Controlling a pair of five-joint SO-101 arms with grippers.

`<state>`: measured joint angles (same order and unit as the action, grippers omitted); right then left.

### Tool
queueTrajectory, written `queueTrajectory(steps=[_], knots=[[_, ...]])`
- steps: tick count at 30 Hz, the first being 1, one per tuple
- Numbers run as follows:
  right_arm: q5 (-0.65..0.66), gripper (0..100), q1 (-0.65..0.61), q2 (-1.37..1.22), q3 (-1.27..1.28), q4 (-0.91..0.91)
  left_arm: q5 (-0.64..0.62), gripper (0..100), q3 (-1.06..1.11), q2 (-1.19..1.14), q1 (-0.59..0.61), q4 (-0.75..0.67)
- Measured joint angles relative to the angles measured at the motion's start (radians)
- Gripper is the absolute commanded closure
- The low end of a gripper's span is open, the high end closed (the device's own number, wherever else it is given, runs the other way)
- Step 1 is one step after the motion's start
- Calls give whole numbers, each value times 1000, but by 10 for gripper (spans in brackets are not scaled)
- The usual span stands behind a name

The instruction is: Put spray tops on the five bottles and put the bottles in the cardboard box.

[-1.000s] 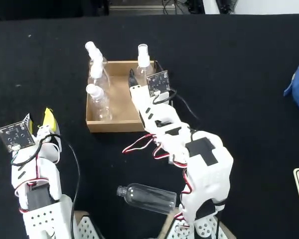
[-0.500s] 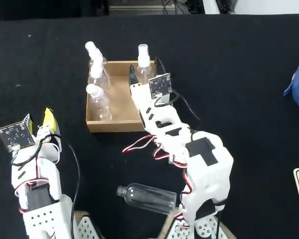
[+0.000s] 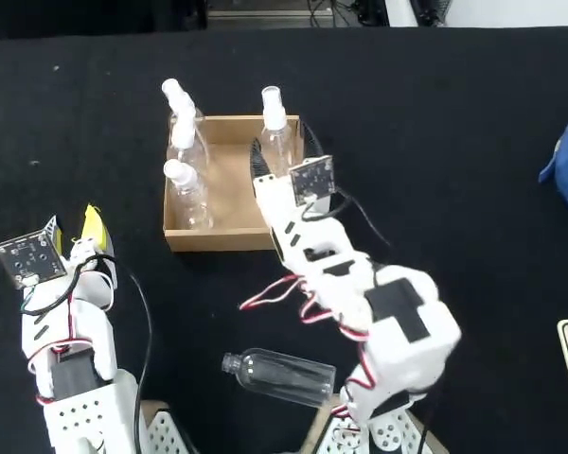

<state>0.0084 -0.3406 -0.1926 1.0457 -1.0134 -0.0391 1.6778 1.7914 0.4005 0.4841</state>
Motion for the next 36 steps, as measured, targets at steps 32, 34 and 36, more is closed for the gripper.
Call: queueTrajectory(steps=[32,34,36], knots=[[0,748,77,1389,158,1583,0,970,0,0,0,0],[0,748,126,1491,147,1714,0,970,0,0,0,0],[0,748,166,1570,147,1788,0,970,0,0,0,0]])
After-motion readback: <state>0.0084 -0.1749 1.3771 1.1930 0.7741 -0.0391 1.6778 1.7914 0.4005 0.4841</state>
